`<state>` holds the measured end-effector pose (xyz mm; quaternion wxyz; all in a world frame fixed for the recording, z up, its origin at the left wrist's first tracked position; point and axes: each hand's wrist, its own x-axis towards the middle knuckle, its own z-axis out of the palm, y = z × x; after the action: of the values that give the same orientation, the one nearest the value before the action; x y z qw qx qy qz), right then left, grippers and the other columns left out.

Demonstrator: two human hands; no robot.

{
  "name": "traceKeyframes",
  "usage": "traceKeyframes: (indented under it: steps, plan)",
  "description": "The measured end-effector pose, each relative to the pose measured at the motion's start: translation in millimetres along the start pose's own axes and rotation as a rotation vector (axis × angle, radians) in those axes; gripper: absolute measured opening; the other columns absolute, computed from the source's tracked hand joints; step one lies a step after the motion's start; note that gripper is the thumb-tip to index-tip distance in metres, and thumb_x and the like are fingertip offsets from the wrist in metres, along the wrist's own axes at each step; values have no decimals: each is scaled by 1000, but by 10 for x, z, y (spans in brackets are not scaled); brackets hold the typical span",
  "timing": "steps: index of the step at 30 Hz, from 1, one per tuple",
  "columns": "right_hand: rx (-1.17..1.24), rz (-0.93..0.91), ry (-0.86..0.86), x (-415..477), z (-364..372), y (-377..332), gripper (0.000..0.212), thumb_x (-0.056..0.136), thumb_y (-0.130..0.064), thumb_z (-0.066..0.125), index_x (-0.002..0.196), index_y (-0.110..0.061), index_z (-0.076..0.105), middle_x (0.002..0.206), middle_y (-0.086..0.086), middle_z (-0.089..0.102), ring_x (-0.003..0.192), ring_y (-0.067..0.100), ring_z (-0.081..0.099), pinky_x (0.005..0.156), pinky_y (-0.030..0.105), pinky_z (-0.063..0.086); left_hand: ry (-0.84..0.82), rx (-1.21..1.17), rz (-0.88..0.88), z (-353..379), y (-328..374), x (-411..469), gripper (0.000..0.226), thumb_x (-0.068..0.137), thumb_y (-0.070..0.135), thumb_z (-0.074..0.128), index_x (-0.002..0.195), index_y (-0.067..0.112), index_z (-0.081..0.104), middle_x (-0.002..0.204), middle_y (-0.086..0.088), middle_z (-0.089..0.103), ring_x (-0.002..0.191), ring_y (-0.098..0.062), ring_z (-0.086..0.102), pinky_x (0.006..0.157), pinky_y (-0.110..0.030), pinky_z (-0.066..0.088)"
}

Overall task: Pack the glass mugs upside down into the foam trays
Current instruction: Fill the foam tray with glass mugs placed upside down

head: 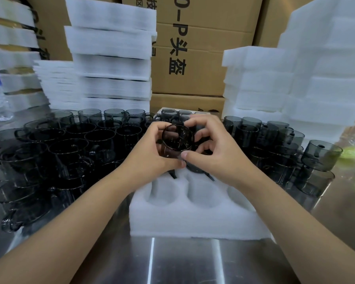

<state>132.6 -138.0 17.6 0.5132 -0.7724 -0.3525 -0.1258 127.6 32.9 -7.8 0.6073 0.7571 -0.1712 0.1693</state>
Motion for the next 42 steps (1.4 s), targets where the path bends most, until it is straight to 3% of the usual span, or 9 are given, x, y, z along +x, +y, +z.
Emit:
traceKeyframes:
  steps: [6,11,17,22,27,35,37,40,42]
  plan:
    - [-149,-19,21,-11,72,-16,78,66,-37,84,130,-38,41,122,-22,37,95,-1,46,75,11,43,-54,16,65,16,39,-56,71,54,11,84,101,38,38,109,8,52,74,5,59,61,-18,52]
    - [-262,-52,51,-34,104,-80,90,55,-51,85,131,-35,40,117,-23,33,99,-8,44,84,7,40,-27,117,129,30,71,-99,63,49,28,75,96,33,33,90,12,52,71,6,52,56,-19,51]
    - [-338,-44,122,-49,118,-130,61,65,-44,77,117,-27,52,106,-14,50,95,-2,49,80,10,40,-79,49,35,34,103,-96,65,55,13,79,98,31,35,100,4,49,72,5,54,59,-19,50]
    - [-299,128,230,5,-18,-142,41,74,-50,65,110,-31,63,96,-18,52,87,-6,50,71,-1,33,-259,90,-123,-105,145,-30,51,74,-15,66,105,24,56,106,0,64,97,-7,63,79,-21,51]
    - [-164,165,35,-10,-62,-224,26,70,-50,54,88,-37,68,92,-14,59,86,-3,55,70,9,40,-86,187,-162,-235,171,14,46,80,-20,50,87,22,68,103,1,71,104,-10,65,92,-29,49]
    - [-115,171,-232,-69,131,-257,53,49,-73,66,90,-39,69,93,-9,60,86,15,62,83,43,53,-87,184,-256,-310,260,4,30,87,-7,54,91,19,70,90,5,72,79,0,65,67,-12,46]
    - [-105,154,-261,-76,152,-261,53,49,-72,68,94,-43,68,94,-11,57,85,13,61,82,41,53,-104,205,-284,-348,288,0,25,88,-1,56,91,19,71,91,2,73,81,-1,66,68,-11,50]
    - [-129,116,-289,-91,174,-260,57,50,-71,68,101,-45,65,94,-18,53,87,4,58,82,32,52,-130,205,-319,-378,318,-12,17,90,10,58,95,19,72,98,-2,74,98,-13,67,92,-28,52]
    - [-152,114,-297,-96,197,-267,60,49,-73,67,101,-45,64,94,-21,51,88,2,56,80,27,49,-137,171,-338,-386,322,-21,16,91,14,59,98,20,72,98,0,74,99,-10,68,98,-32,49]
